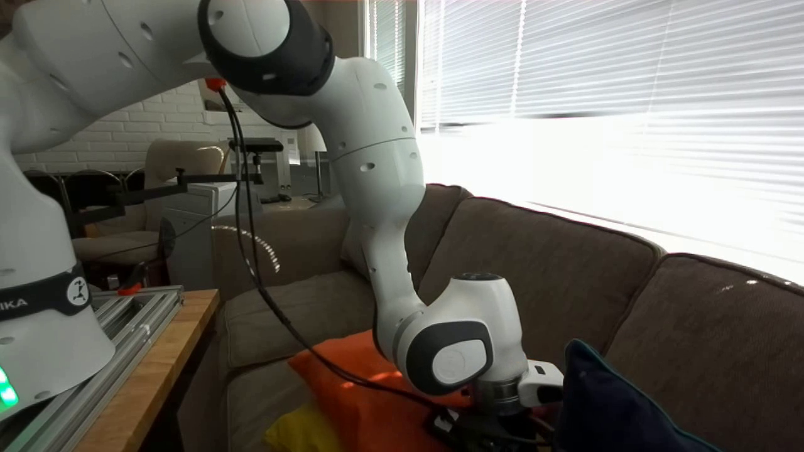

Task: Put the grey and black remote on the orange pillow

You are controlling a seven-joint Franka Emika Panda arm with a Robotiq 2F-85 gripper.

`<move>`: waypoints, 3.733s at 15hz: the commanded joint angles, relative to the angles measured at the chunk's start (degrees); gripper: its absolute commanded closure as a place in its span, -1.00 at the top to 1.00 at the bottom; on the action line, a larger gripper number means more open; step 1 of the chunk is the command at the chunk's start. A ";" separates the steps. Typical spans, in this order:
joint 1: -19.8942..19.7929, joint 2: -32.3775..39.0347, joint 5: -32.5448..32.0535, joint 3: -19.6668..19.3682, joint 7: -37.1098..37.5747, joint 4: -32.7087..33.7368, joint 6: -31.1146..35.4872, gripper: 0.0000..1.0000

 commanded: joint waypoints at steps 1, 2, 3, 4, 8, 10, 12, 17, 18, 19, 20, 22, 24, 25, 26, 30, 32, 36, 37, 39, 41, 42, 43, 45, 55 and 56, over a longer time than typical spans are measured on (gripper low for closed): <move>1.80 -2.79 -1.37 -2.26 2.15 -2.79 -0.33 -0.39; 2.03 -2.85 -1.37 -2.61 2.28 -2.82 -0.32 -0.72; 2.22 -3.05 -1.42 -2.87 2.33 -3.00 -0.27 -0.78; 2.42 -3.33 -1.48 -3.08 2.38 -3.32 -0.23 -0.91; 1.90 -3.06 -1.61 -2.50 1.82 -2.82 -0.88 -0.27; 0.80 -2.08 -1.65 -1.40 1.16 -1.62 -1.41 -0.02; -1.17 -1.37 -1.72 0.74 -0.03 -0.60 -2.87 0.22; -4.89 0.87 -1.24 4.28 -1.11 2.04 -7.74 0.95; -5.33 1.39 -1.47 4.39 -1.38 2.52 -7.65 0.99; -5.63 1.92 -1.62 4.39 -1.63 2.97 -7.59 1.00; -5.64 2.56 -1.85 4.08 -1.82 3.45 -7.15 1.00; -5.44 3.83 -2.23 3.65 -2.22 4.23 -6.70 1.00; -5.08 5.13 -2.44 3.25 -2.28 5.18 -6.72 1.00; -4.93 5.70 -2.62 3.04 -2.18 5.53 -6.65 0.92; -4.88 6.18 -2.79 2.91 -2.12 5.95 -6.65 0.47; -4.76 7.64 -2.93 2.63 -1.96 7.10 -6.77 0.08; -4.78 8.26 -2.89 2.56 -1.90 7.66 -6.80 -0.21; -4.73 9.09 -2.88 2.30 -1.81 8.18 -6.72 -0.79; -4.70 9.32 -2.87 2.22 -1.76 8.35 -6.71 -0.49; -4.70 9.75 -2.88 2.11 -1.76 8.67 -6.68 0.04; -4.77 10.16 -2.88 2.03 -1.80 9.16 -6.69 0.20; -4.80 10.34 -2.88 1.98 -1.81 9.41 -6.70 0.25; -4.89 10.54 -2.88 2.01 -1.88 9.69 -6.69 0.27; -5.13 11.11 -2.86 2.12 -2.04 10.47 -6.77 0.21; -6.51 13.14 -2.64 2.67 -2.56 13.39 -7.37 0.39; -6.56 13.10 -2.63 2.71 -2.55 13.36 -7.33 0.66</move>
